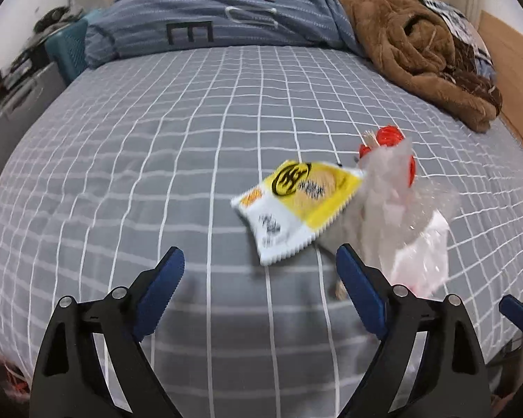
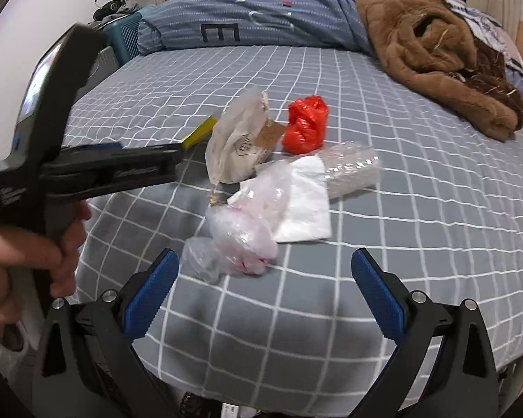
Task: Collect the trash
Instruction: 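Grasp the yellow snack packet with the left tool while the right tool grasps the clear plastic bag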
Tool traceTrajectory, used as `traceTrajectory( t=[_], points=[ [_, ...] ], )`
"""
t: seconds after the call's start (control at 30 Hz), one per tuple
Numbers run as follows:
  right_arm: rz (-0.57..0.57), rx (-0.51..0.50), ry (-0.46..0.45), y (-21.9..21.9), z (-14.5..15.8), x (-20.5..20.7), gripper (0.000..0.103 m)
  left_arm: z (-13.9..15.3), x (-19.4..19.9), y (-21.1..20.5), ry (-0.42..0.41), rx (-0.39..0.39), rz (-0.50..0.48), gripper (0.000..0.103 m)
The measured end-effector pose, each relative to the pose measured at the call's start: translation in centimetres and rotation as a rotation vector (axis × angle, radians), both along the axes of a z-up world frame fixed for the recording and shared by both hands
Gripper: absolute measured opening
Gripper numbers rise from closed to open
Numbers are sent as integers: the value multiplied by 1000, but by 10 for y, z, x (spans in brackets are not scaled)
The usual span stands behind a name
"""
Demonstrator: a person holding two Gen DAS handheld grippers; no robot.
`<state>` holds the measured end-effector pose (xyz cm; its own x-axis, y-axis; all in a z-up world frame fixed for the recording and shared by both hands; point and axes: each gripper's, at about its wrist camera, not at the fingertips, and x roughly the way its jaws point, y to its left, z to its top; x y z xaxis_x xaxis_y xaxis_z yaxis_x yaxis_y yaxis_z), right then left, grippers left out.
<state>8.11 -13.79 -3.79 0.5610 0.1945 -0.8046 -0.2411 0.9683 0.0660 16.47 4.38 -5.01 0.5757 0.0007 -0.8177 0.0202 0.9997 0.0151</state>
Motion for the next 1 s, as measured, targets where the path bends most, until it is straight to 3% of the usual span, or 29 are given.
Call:
traceTrajectory(
  t=[0.13, 0.3, 0.4, 0.53, 0.6, 0.67, 0.77, 1.0],
  points=[
    [-1, 35, 24, 3, -7, 11, 95, -9, 23, 0, 24, 9, -19, 78],
    [8, 73, 67, 7, -17, 22, 86, -15, 36, -3, 25, -8, -31, 75],
    [9, 78, 81, 9, -21, 26, 80, -18, 42, -7, 39, -8, -53, 64],
    [5, 91, 102, 11, -26, 27, 73, -21, 47, -20, 48, 10, -86, 43],
    [9, 87, 115, 13, -29, 27, 63, -23, 49, -22, 68, 19, -81, 36],
    [12, 76, 125, 15, -31, 26, 54, -25, 50, -20, 83, 7, -70, 22],
    [15, 73, 126, 16, -32, 25, 50, -24, 48, -19, 94, -1, -55, 7],
    [7, 87, 118, 11, -26, 17, 48, -14, 31, -11, 75, 4, -27, 4]
  ],
)
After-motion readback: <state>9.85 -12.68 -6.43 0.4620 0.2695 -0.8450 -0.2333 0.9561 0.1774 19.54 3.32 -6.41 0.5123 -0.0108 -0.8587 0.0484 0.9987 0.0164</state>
